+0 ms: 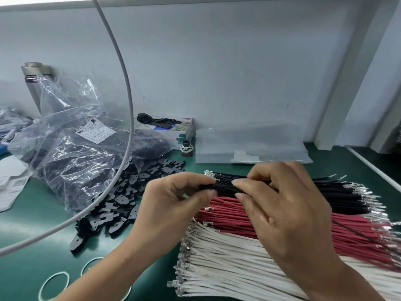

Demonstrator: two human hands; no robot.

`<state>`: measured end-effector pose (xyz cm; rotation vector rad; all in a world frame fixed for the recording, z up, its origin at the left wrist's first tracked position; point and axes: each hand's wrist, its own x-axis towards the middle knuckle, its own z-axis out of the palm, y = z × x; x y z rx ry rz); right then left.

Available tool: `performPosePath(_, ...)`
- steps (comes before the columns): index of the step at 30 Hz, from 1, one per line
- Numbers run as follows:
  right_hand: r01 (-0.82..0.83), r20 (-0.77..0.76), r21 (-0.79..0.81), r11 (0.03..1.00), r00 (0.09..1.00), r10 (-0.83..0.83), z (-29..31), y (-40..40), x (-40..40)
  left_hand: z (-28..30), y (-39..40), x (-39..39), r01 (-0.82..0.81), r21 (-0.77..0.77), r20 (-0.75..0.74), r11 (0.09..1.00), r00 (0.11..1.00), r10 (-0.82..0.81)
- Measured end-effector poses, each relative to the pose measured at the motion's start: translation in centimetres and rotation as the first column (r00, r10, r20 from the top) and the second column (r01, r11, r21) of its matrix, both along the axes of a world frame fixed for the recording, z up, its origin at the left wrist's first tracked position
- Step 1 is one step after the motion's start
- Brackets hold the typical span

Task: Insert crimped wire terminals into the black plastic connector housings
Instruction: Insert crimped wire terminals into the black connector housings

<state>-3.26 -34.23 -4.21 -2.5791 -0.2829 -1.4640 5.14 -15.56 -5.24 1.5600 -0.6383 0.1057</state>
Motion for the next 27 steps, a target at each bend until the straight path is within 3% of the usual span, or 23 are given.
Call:
performPosePath(2, -0.047, -0.076, -0.053, 0.997, 0.996, 0.043, -0.5, 0.1, -0.1, 0.1, 0.3, 0.3, -0.047, -0.031, -0.025, 0.998, 0.999, 0.046)
performPosePath(4, -0.033, -0.273, -0.080, 0.996, 0.962, 0.010, -1.1, 0.3, 0.0, 0.0, 0.4, 0.5, -0.052, -0.035, -0.062, 0.998, 0.997, 0.050)
performPosePath(6, 0.002, -0.424, -0.041, 0.999, 0.905, -0.019, -1.5, 0.6, 0.4, -0.1, 0.2, 0.4, -0.042, -0.011, -0.081, 0.999, 0.996, 0.041)
performPosePath(8, 0.022, -0.466, 0.011, 1.000, 0.885, -0.015, -1.4, 0.8, 0.7, -0.2, 0.1, 0.5, -0.059, 0.000, -0.082, 0.998, 0.995, 0.059)
performPosePath(17, 0.039, -0.436, 0.219, 0.975, 0.898, 0.062, -1.2, -0.4, 0.1, 0.6, 0.7, 0.8, -0.068, -0.070, -0.178, 0.995, 0.983, 0.055)
performPosePath(21, -0.077, -0.304, 0.380, 0.922, 0.931, 0.203, -0.8, -0.7, 0.0, 1.0, 0.9, 0.6, 0.023, -0.136, -0.264, 0.990, 0.963, -0.059)
performPosePath(27, -0.140, -0.224, 0.367, 0.920, 0.946, 0.234, -0.6, -0.2, -0.3, 1.1, 0.9, 0.5, 0.171, -0.179, -0.356, 0.969, 0.907, -0.225)
